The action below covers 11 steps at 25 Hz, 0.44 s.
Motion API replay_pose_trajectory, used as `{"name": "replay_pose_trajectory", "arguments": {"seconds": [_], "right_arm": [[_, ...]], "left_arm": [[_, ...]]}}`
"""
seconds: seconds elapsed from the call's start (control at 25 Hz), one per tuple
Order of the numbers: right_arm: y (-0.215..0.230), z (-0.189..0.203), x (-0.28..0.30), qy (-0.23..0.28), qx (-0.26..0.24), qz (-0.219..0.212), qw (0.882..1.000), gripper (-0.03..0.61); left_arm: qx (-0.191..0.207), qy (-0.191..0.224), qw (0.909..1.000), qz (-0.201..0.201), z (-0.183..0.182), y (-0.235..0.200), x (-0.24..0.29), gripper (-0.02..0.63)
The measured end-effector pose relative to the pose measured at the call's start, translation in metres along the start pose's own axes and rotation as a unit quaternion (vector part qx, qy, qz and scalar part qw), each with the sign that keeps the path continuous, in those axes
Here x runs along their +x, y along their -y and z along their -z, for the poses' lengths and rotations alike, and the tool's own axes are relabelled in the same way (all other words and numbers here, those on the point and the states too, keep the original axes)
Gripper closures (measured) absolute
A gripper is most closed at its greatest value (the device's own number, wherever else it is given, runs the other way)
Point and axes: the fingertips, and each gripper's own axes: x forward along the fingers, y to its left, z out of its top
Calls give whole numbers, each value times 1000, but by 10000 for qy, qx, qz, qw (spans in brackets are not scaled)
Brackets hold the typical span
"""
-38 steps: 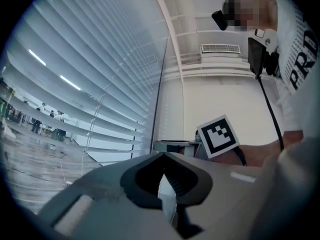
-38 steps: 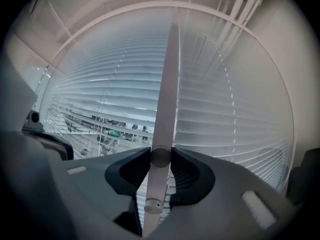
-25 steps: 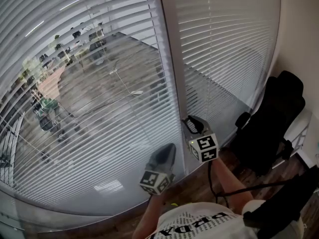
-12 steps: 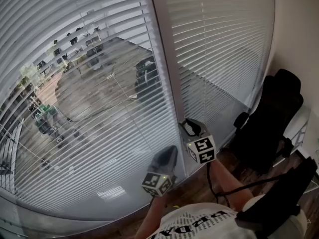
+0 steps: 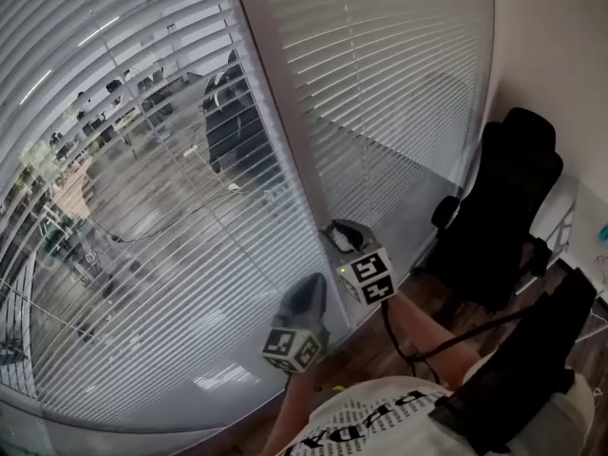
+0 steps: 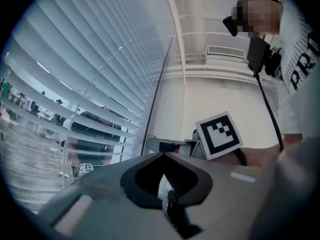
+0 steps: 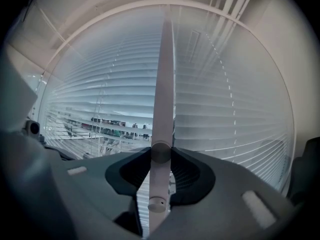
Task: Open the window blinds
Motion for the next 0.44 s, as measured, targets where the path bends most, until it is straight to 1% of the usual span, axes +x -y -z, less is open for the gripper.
{"name": "replay_pose_trajectory", "arguments": {"seconds": [0.44], "right_arm": [[12,0,7,-49,-13,-7,10000,449]], "left_arm": [[12,-86,10000,35,-1,-1,15,620]]}}
